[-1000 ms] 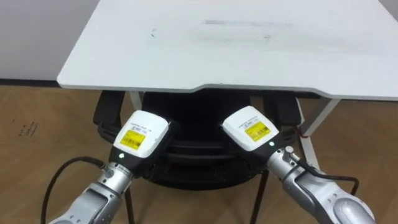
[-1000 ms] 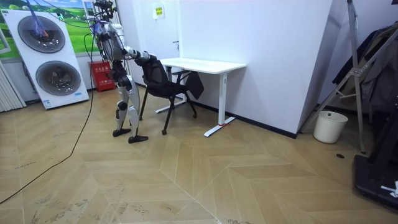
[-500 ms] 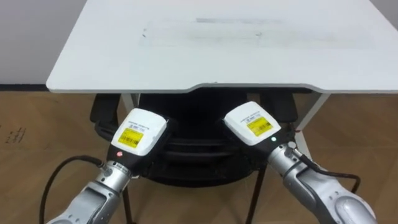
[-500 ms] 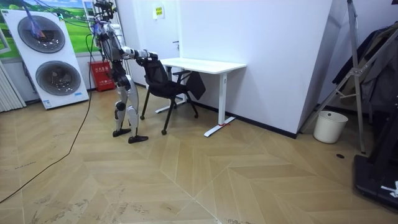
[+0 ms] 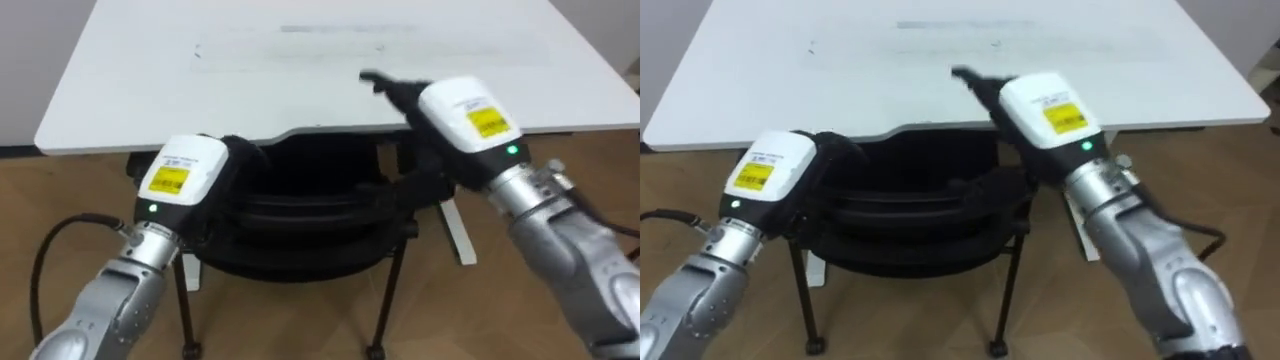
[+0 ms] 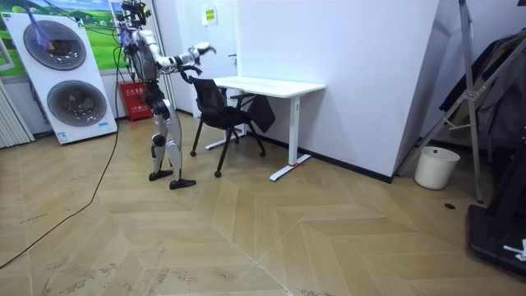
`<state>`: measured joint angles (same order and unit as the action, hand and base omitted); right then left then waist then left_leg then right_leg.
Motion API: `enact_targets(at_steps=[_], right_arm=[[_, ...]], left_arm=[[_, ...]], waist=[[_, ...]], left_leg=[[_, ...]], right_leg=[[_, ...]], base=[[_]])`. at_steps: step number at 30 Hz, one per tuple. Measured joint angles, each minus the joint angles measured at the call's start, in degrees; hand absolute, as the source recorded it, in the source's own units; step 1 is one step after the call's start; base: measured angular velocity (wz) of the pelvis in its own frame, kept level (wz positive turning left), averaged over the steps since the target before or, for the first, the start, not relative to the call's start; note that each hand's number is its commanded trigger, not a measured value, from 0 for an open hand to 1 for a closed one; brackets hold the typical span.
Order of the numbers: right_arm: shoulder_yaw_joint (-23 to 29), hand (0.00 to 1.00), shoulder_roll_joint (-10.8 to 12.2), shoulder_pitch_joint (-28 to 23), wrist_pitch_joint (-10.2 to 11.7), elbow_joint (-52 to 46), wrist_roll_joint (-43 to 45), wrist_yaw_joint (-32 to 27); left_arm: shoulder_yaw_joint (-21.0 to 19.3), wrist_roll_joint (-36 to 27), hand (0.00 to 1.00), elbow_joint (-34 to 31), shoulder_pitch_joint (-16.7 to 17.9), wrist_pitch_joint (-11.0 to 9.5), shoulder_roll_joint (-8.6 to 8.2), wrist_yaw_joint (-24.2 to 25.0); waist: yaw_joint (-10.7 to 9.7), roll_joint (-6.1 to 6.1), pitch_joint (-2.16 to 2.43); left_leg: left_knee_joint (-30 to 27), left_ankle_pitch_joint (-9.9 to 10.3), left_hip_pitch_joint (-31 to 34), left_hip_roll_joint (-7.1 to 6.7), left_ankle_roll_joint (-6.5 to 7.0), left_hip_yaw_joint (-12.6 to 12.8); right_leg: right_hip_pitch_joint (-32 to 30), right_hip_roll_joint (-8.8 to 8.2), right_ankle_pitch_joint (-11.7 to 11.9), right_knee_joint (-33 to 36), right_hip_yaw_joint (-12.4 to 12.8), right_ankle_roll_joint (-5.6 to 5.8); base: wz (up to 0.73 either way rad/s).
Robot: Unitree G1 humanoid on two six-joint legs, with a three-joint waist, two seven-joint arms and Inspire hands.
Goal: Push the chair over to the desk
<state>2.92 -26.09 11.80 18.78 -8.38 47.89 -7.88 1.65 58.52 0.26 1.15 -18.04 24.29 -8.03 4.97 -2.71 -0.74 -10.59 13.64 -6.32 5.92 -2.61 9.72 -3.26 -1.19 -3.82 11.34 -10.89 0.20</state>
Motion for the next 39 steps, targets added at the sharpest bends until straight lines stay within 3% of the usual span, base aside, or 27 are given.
enact_targets(at_steps=[1,3,5,7,8,9,10,11,12,14,16,19,21,23,25,26,28,29,31,32,33,34,36,39], right_arm=[[3.5,0.0,-1.5,2.1,0.0,-0.9,-2.2,-3.5],[9.6,0.0,-3.0,4.6,-0.1,-3.0,-4.0,-8.6],[15.2,0.0,-5.1,5.3,-0.2,-4.5,-5.1,-13.9],[19.2,0.0,-8.3,5.3,-0.2,-4.7,-6.0,-19.2],[19.8,0.0,-9.4,5.1,-0.2,-4.7,-7.2,-20.0],[21.2,0.0,-11.7,4.8,-0.2,-4.8,-9.0,-21.0],[24.1,0.0,-14.4,3.8,-0.3,-4.9,-10.9,-22.0],[25.7,0.0,-15.4,3.3,-0.6,-4.9,-11.9,-22.6],[28.8,0.0,-17.1,2.8,-1.6,-4.8,-14.5,-24.7],[34.2,0.0,-18.5,0.9,-2.8,-4.2,-19.2,-29.5],[41.2,0.0,-19.9,-2.5,-3.4,-2.3,-27.0,-34.9],[50.1,0.0,-20.4,-8.4,-4.0,1.6,-34.4,-40.8],[54.2,0.0,-20.2,-13.1,-4.2,4.7,-38.7,-43.6],[57.7,0.0,-17.7,-19.3,-5.2,6.2,-43.5,-44.9],[58.4,0.0,-9.7,-28.6,-5.6,8.0,-50.5,-45.2],[57.9,0.0,-7.3,-31.0,-5.7,8.7,-52.8,-45.0],[53.0,0.0,3.5,-39.3,-7.0,15.1,-61.1,-41.6],[51.8,0.0,5.9,-40.8,-7.7,17.9,-62.9,-40.4],[47.8,0.0,13.1,-43.2,-10.1,31.5,-71.2,-35.5],[47.0,0.0,14.2,-43.1,-10.3,35.6,-72.8,-34.2],[45.0,0.0,15.7,-43.1,-10.8,44.0,-73.9,-31.5],[43.0,0.0,17.3,-43.0,-10.9,51.0,-74.6,-28.4],[39.3,0.0,18.2,-41.9,-10.7,61.7,-74.8,-24.7],[31.7,0.0,18.3,-39.6,-10.7,75.3,-74.6,-19.0]], left_arm=[[-0.8,0.0,0.0,-0.2,-0.9,-1.4,2.23,0.9],[-4.4,-1.4,0.0,-1.2,-0.9,-4.1,4.86,0.9],[-11.3,-7.1,0.0,-8.0,-1.3,-4.1,5.92,-0.8],[-22.3,-17.8,0.0,-14.9,-7.6,-2.6,6.78,-11.4],[-24.9,-21.0,0.0,-16.0,-9.6,-2.2,7.2,-14.2],[-29.6,-26.3,0.0,-17.7,-11.0,-1.9,8.25,-18.8],[-34.3,-30.0,0.0,-18.3,-10.7,-2.1,9.07,-22.2],[-36.2,-31.4,0.0,-18.4,-10.3,-2.1,9.25,-23.5],[-39.3,-33.4,0.0,-17.8,-8.2,-1.6,9.61,-25.8],[-43.0,-35.6,0.0,-16.2,-5.0,-0.2,10.57,-28.8],[-49.3,-40.7,0.0,-13.3,0.5,1.4,10.89,-32.6],[-53.4,-48.6,0.0,-9.2,6.7,4.2,10.32,-37.3],[-55.6,-53.5,0.0,-6.1,10.7,4.4,10.25,-40.1],[-56.6,-59.2,0.0,-2.3,14.6,5.6,9.51,-41.7],[-56.5,-67.8,0.0,1.6,19.3,6.3,4.7,-42.9],[-56.0,-70.2,0.0,3.5,20.1,6.4,3.35,-42.9],[-53.1,-80.5,0.0,14.0,23.9,7.0,-2.78,-41.3],[-52.4,-83.1,0.0,17.0,24.5,7.3,-4.46,-40.4],[-50.2,-91.1,0.0,31.8,26.2,8.4,-10.74,-36.5],[-49.7,-92.8,0.0,35.9,26.6,8.5,-11.94,-35.3],[-49.5,-94.7,0.0,44.0,27.4,8.6,-14.15,-32.7],[-49.5,-95.1,0.0,50.5,28.4,8.7,-16.3,-30.7],[-48.5,-96.8,0.0,58.6,30.2,8.6,-18.31,-27.8],[-46.7,-99.1,0.0,67.0,31.0,8.9,-20.15,-23.0]], waist=[[0.4,0.0,0.0],[0.7,0.24,-0.17],[0.6,0.29,-0.19],[-0.9,0.53,-0.21],[-1.5,0.72,-0.14],[-2.5,1.47,0.17],[-3.9,2.28,0.77],[-4.4,2.28,0.76],[-4.9,2.87,1.08],[-5.6,2.71,1.27],[-6.7,1.93,1.02],[-7.6,1.53,1.39],[-7.7,1.46,1.51],[-7.6,1.49,1.55],[-7.2,1.88,1.69],[-6.6,2.15,1.82],[-4.6,2.99,1.95],[-4.3,3.34,2.03],[-3.8,5.21,2.34],[-3.7,5.48,2.63],[-3.6,6.09,3.23],[-3.8,6.26,3.17],[-4.1,6.07,3.15],[-4.5,5.08,2.81]], left_leg=[[-0.2,0.0,0.1,0.34,-0.03,0.4],[-0.5,0.0,0.4,0.77,-0.08,0.8],[-0.9,0.0,1.0,1.05,-0.15,0.8],[-0.7,0.0,1.0,1.17,-0.27,1.0],[-0.6,0.0,1.0,1.15,-0.26,1.1],[0.2,-0.1,0.6,1.01,-0.29,1.4],[0.9,-0.1,0.0,0.78,-0.33,2.0],[1.3,-0.2,-0.6,0.67,-0.35,2.3],[1.4,-0.2,-1.4,0.43,-0.35,2.8],[1.3,-0.2,-2.5,0.38,-0.35,3.1],[1.3,-0.2,-2.9,0.54,-0.35,3.1],[1.3,-0.2,-3.2,0.5,-0.37,2.8],[1.3,-0.2,-3.4,0.35,-0.37,2.9],[1.4,-0.2,-3.4,0.24,-0.38,3.0],[2.2,-0.2,-3.5,0.26,-0.38,4.0],[2.5,-0.2,-3.5,0.27,-0.39,4.4],[3.0,-0.1,-3.5,0.23,-0.44,4.7],[2.9,0.0,-3.4,0.32,-0.64,4.7],[2.9,2.2,-3.3,0.98,-0.72,3.9],[2.6,2.4,-3.3,0.9,-0.67,3.9],[1.6,3.2,-3.3,0.86,-0.47,3.7],[0.7,3.6,-3.3,0.56,-0.31,3.4],[-0.1,4.0,-3.3,0.16,-0.38,2.9],[-0.8,3.9,-3.3,-0.51,-0.1,2.3]], right_leg=[[0.2,0.39,0.5,-0.9,0.3,-0.23],[0.2,0.94,1.2,-2.1,0.6,-0.56],[0.2,1.23,1.5,-2.8,0.6,-0.68],[0.1,1.37,1.4,-2.7,0.8,-0.74],[0.1,1.38,1.4,-2.8,1.1,-0.74],[0.0,1.36,1.3,-2.8,1.4,-0.62],[0.0,1.3,1.0,-2.6,2.0,-0.39],[0.0,1.29,0.8,-2.3,2.4,-0.29],[0.0,1.18,0.1,-1.2,3.0,-0.13],[0.1,1.29,-0.7,-0.1,3.8,-0.17],[0.1,1.58,-1.2,0.4,4.5,-0.37],[0.1,1.65,-1.2,0.4,4.6,-0.4],[0.1,1.69,-1.3,0.4,5.2,-0.33],[0.0,1.58,-1.3,0.4,5.2,-0.22],[-0.3,1.7,-1.4,0.5,5.5,-0.11],[-0.6,1.8,-1.4,0.7,5.7,-0.11],[-1.5,1.92,-1.4,1.5,6.3,-0.1],[-1.6,1.94,-1.4,1.5,6.2,-0.08],[-1.9,2.34,-2.2,2.4,5.8,0.15],[-1.8,2.16,-2.5,2.8,5.9,0.24],[-1.7,1.87,-3.1,3.6,5.8,0.47],[-1.7,1.23,-3.9,4.7,5.7,0.75],[-1.7,0.32,-4.3,5.4,5.6,1.1],[-1.1,-0.47,-3.9,5.5,5.3,1.57]], base=[[-0.16],[-0.11],[0.02],[-0.07],[-0.17],[-0.17],[-0.21],[-0.28],[-0.31],[-0.25],[-0.14],[-0.12],[-0.13],[-0.03],[-0.02],[-0.15],[-0.16],[0.06],[0.18],[0.12],[0.08],[0.12],[0.09],[0.11]])
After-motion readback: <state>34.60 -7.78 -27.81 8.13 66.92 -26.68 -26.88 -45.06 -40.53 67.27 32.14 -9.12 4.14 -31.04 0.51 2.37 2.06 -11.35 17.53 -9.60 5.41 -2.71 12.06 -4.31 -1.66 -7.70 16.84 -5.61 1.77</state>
